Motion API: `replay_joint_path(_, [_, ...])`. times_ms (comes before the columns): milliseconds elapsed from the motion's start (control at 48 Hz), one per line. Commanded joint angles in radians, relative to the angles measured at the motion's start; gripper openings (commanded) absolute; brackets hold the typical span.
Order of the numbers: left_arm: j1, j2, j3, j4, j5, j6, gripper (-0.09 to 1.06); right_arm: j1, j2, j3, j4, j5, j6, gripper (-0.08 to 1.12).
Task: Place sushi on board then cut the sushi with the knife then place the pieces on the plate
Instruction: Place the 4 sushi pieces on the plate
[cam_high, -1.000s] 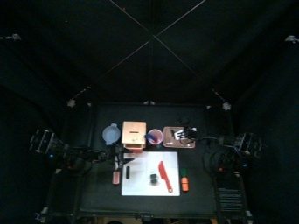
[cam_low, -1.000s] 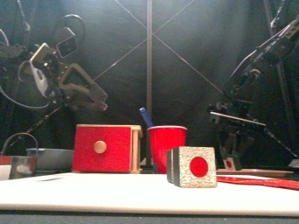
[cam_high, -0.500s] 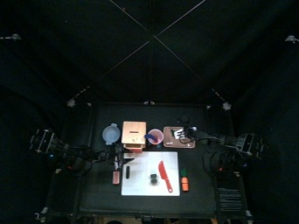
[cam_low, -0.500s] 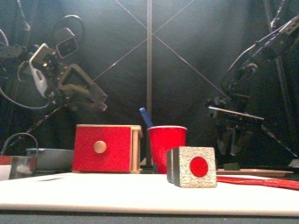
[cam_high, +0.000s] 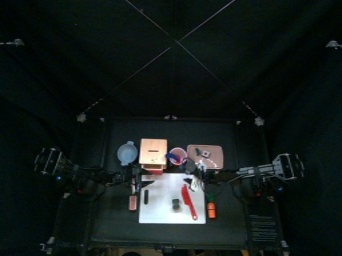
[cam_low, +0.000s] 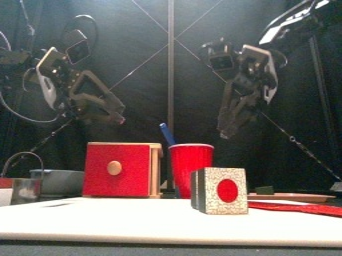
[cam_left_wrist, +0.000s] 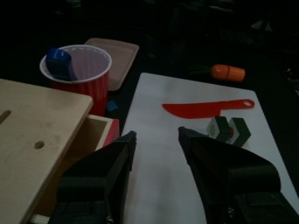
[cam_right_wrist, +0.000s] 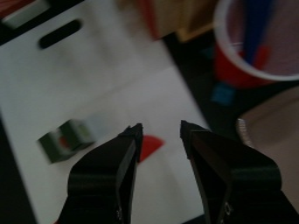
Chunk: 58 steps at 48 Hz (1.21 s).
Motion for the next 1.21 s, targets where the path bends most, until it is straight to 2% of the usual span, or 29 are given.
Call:
replay_joint_path(21, [0.005, -0.009, -0.038, 0.003, -0.006, 0.003, 0.82, 0.067, 0.038, -0.103, 0.067, 0.072, -0.087, 0.78])
replay_joint_path(229, [0.006, -0.009, -0.057, 0.003, -0.006, 0.003, 0.82, 0.101, 0.138, -0.239, 0.327, 0.252, -0.451, 0.78])
replay_joint_path(417, [0.005, -0.011, -0.060, 0.005, -0.005, 0.003, 0.82, 0.092, 0.218, -0.302, 0.525, 0.273, -0.698, 0.77])
replay_joint_path(833, [0.000, -0.011, -0.037, 0.000, -0.006, 0.000, 0.82, 0.084, 0.334, -0.382, 0.500, 0.245, -0.759, 0.77])
replay_joint_path(1208, [0.002, -0.009, -0.028, -0.009, -0.006, 0.000, 0.82, 0.084, 0.362, -0.391, 0.511, 0.252, -0.767, 0.77])
